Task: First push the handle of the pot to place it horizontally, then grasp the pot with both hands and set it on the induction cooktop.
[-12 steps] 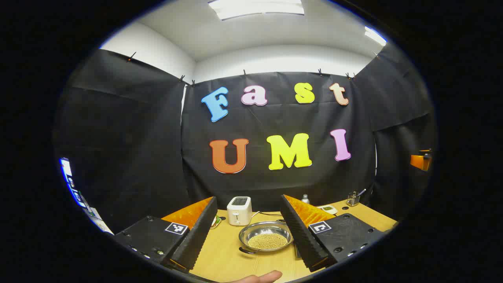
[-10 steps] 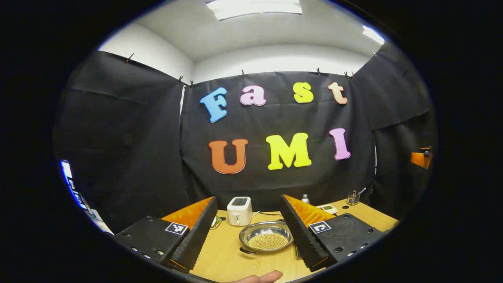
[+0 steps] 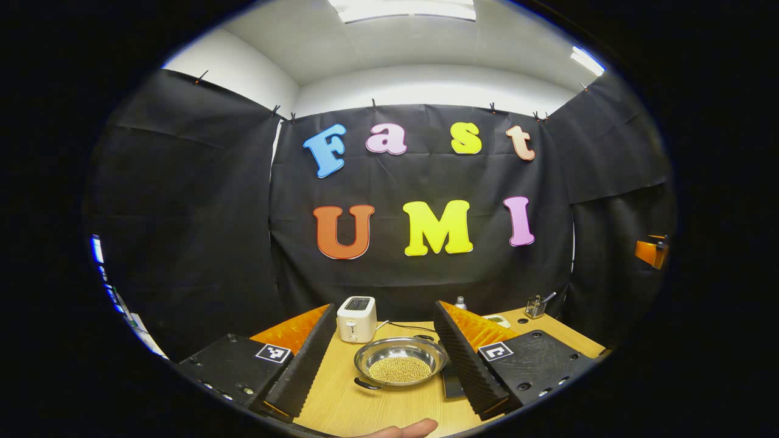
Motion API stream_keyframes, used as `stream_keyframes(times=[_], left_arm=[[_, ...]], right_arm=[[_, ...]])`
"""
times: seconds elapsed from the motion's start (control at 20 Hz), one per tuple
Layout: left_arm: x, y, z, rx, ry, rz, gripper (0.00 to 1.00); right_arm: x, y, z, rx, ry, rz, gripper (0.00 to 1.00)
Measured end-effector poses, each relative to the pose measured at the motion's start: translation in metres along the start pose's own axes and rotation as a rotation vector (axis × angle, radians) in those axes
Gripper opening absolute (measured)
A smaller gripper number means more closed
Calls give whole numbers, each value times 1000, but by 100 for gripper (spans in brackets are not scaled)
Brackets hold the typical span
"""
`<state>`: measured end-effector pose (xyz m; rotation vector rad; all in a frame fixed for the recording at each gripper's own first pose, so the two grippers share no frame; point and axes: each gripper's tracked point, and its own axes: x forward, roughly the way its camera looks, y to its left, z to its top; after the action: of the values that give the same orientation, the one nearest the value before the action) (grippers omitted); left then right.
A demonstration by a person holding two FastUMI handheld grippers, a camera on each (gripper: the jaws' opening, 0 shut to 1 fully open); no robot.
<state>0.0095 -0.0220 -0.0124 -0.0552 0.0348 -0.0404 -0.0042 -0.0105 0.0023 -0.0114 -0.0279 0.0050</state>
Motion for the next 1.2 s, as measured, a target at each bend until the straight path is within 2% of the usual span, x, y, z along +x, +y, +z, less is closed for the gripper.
stream_keyframes(times=[0.15,0.35,0.5,0.65,0.7,0.75,0.8,0.85,0.95,1.05,1.1,1.15,1.2], left_arm=[[5,-1,-1,-29,-8,-4,96],[22,4,-9,-7,-16,17,96],[38,0,-25,-9,17,1,95],[57,-14,-50,-40,69,-62,94],[59,-16,-58,-51,91,-84,75],[63,-16,-68,-56,120,-95,77],[68,-12,-78,-56,141,-93,66],[75,-8,-86,-44,149,-91,64],[89,4,-101,9,153,-63,24],[96,7,-130,46,216,-55,2],[103,6,-146,39,255,-66,5],[106,2,-158,20,294,-77,0],[101,-4,-175,-3,357,-95,0]], right_arm=[[-2,-1,2,7,-17,10,99],[-1,2,-5,-11,-11,16,99],[2,4,-10,-8,-11,16,99],[7,-1,-10,16,-28,-9,99],[8,-2,-12,15,-25,-12,99],[10,-3,-13,14,-22,-16,99],[12,-3,-16,14,-17,-17,99],[14,-3,-18,16,-13,-12,99],[18,-3,-23,19,-7,-15,99],[23,-4,-30,13,1,-19,99],[26,-3,-33,13,8,-21,99],[29,-1,-36,13,19,-18,99],[31,2,-40,15,29,-11,99]])
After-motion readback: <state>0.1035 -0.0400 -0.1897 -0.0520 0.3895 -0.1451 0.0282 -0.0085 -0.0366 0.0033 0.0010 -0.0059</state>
